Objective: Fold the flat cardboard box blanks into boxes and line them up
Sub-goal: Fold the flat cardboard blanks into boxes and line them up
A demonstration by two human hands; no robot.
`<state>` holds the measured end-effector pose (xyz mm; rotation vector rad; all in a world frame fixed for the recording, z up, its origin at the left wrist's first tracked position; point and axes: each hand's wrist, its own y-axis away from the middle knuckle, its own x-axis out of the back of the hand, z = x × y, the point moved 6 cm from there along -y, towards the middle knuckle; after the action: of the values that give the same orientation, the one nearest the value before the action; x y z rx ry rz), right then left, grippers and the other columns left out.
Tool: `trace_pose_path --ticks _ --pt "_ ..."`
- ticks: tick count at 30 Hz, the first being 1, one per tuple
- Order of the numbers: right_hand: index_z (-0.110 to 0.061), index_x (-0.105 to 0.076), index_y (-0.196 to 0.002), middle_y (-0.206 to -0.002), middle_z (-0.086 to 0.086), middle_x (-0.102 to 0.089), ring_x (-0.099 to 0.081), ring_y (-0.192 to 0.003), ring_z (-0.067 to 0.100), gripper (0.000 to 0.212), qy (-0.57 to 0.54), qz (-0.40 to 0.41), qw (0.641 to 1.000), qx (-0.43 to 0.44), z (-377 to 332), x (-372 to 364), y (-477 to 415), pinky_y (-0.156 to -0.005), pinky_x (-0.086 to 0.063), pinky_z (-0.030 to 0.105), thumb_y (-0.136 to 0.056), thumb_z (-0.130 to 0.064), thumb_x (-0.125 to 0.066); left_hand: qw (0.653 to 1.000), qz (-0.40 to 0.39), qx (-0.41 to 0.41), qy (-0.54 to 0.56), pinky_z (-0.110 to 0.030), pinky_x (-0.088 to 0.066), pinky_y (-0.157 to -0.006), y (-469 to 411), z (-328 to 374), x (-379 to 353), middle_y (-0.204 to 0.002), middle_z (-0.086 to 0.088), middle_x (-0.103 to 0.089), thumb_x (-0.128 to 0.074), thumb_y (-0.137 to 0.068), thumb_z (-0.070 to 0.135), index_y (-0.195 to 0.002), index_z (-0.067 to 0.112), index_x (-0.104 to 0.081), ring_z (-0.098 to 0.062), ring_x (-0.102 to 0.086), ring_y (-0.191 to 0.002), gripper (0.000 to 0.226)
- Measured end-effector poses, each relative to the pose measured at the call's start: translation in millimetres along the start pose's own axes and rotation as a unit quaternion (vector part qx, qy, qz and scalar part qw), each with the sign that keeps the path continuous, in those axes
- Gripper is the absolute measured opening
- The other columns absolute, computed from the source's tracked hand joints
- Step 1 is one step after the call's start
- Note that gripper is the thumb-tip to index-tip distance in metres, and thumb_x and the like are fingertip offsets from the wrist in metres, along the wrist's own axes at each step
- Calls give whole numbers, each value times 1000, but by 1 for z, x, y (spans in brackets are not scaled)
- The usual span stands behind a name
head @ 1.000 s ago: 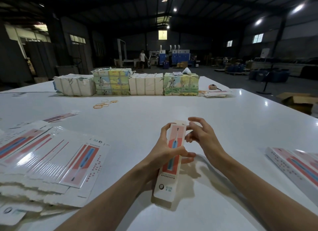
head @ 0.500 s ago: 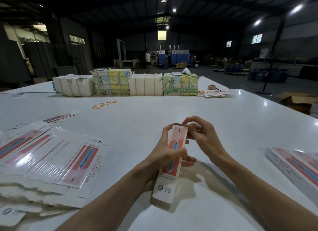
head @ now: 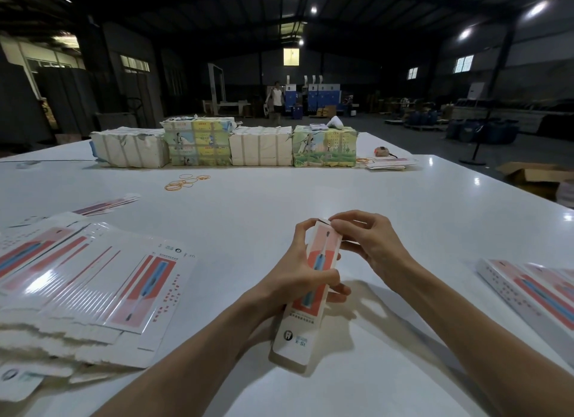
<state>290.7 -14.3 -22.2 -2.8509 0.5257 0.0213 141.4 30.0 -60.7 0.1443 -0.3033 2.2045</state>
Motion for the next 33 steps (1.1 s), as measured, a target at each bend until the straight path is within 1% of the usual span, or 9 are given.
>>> trace_pose_path --ticks 6,9,14,18,20,23,25,28,33 --pt "-7 -81 -97 -97 14 -78 -77 -95 28 9 -21 16 1000 -15 -5 4 3 -72 -64 35 -95 -13 -74 999 6 -26 -27 -32 -65 -75 1 5 2 -129 -6 -55 -87 -82 18 -144 62 -12 -28 -79 -95 106" --pt "-4 -81 -98 -97 15 -78 -78 -94 29 10 -24 17 999 -19 -8 5 5 -74 -65 37 -95 -11 -74 999 2 -29 -19 -38 -65 -79 2 7 3 -136 -7 -52 -90 -80 20 -149 63 -10 -32 -75 -106 114" --pt "-2 -79 -98 -96 16 -78 -78 -93 30 10 -12 9 1000 -26 -10 6 5 -73 -65 37 -96 -9 -72 999 -9 -26 -24 -41 -66 -80 3 7 3 -141 -8 -49 -91 -79 22 -148 68 -13 -34 -74 -109 115" --pt "-8 -82 -94 -95 14 -79 -78 -95 29 12 9 -16 1000 -11 -11 3 4 -73 -64 34 -98 -10 -70 999 1 -22 -28 -34 -65 -76 3 5 3 -134 1 -53 -89 -77 25 -144 67 -19 -18 -75 -108 106" --pt "-12 -83 -95 -98 12 -79 -77 -98 28 16 13 -30 999 -11 -10 2 3 -77 -64 35 -100 -11 -68 1000 4 -14 -14 -35 -65 -76 3 3 4 -132 -1 -55 -89 -77 24 -143 64 -20 -21 -76 -105 103" --pt "-12 -79 -112 -109 6 -79 -75 -106 27 17 22 -65 998 -6 -8 -5 5 -87 -63 36 -102 -15 -66 1000 21 -4 14 -40 -66 -79 1 1 11 -131 -4 -57 -88 -77 22 -144 60 -23 -28 -76 -106 101" --pt "-15 -76 -120 -112 2 -79 -76 -106 24 23 46 -63 997 11 -6 -13 8 -90 -63 36 -99 -21 -70 999 34 4 32 -39 -66 -76 -1 0 15 -128 -7 -58 -88 -77 17 -143 59 -25 -30 -78 -100 100" --pt "-19 -74 -122 -111 -2 -79 -76 -103 22 27 83 -28 995 38 -6 -18 12 -90 -64 37 -97 -27 -73 998 52 8 43 -34 -65 -71 -2 0 18 -123 -8 -58 -88 -75 14 -140 59 -28 -24 -79 -95 100" --pt "-14 -76 -119 -109 0 -79 -76 -100 24 24 104 -17 993 59 -10 -18 15 -89 -64 40 -98 -25 -72 997 45 17 67 -42 -66 -74 -1 -1 17 -125 -16 -58 -88 -73 10 -139 59 -29 -37 -79 -92 101"
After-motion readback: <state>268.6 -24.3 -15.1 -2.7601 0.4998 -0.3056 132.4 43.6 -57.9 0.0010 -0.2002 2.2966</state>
